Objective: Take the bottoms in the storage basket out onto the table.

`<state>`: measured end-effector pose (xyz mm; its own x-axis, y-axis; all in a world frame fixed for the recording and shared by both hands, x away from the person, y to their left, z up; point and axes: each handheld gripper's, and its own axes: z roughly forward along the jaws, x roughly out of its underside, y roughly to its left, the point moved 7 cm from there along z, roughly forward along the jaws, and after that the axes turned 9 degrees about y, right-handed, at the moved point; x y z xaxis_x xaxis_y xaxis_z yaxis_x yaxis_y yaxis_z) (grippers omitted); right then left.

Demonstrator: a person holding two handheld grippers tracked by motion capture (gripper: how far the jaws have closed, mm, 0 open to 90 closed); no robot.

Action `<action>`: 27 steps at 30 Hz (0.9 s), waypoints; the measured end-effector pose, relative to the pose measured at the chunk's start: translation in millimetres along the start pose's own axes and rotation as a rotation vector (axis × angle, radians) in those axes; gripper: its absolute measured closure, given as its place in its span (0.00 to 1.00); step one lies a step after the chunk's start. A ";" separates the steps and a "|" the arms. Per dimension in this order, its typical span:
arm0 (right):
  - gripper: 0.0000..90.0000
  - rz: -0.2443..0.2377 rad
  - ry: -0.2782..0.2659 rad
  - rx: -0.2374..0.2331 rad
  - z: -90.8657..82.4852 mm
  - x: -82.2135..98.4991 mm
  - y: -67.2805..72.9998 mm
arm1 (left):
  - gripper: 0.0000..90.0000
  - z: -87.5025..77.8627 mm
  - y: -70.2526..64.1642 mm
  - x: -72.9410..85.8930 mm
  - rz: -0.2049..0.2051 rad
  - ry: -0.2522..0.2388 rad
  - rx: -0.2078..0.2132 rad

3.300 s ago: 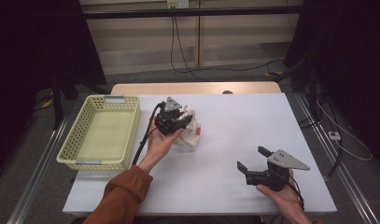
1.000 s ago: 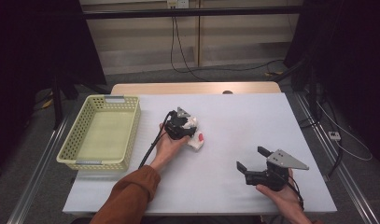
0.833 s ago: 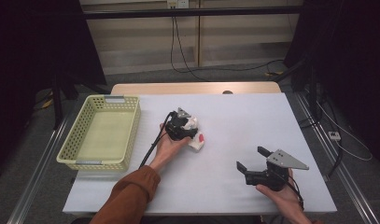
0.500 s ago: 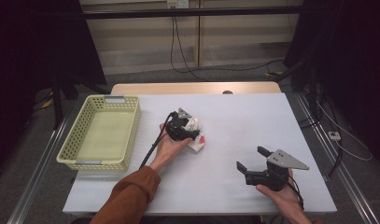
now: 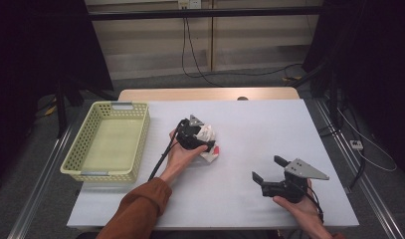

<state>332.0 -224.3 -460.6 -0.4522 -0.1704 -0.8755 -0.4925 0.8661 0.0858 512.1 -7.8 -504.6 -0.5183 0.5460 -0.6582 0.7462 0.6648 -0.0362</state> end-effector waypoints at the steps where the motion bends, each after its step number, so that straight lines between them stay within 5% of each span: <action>1: 0.04 0.000 -0.001 -0.001 -0.4 -0.1 -0.4 | 0.07 -0.2 0.4 -0.1 -0.004 0.000 0.005; 7: 0.04 0.004 0.003 -0.003 0.3 0.3 1.1 | 0.07 -6.8 3.3 -3.2 -0.027 -0.019 0.003; 27: 0.04 -0.001 0.009 0.004 3.1 0.5 -1.0 | 0.07 -33.9 5.9 -10.6 0.008 -0.078 0.003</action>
<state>334.6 -223.8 -462.6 -0.4587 -0.1752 -0.8712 -0.4898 0.8679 0.0833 507.8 7.7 -472.3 -0.4783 0.5102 -0.7148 0.7517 0.6586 -0.0329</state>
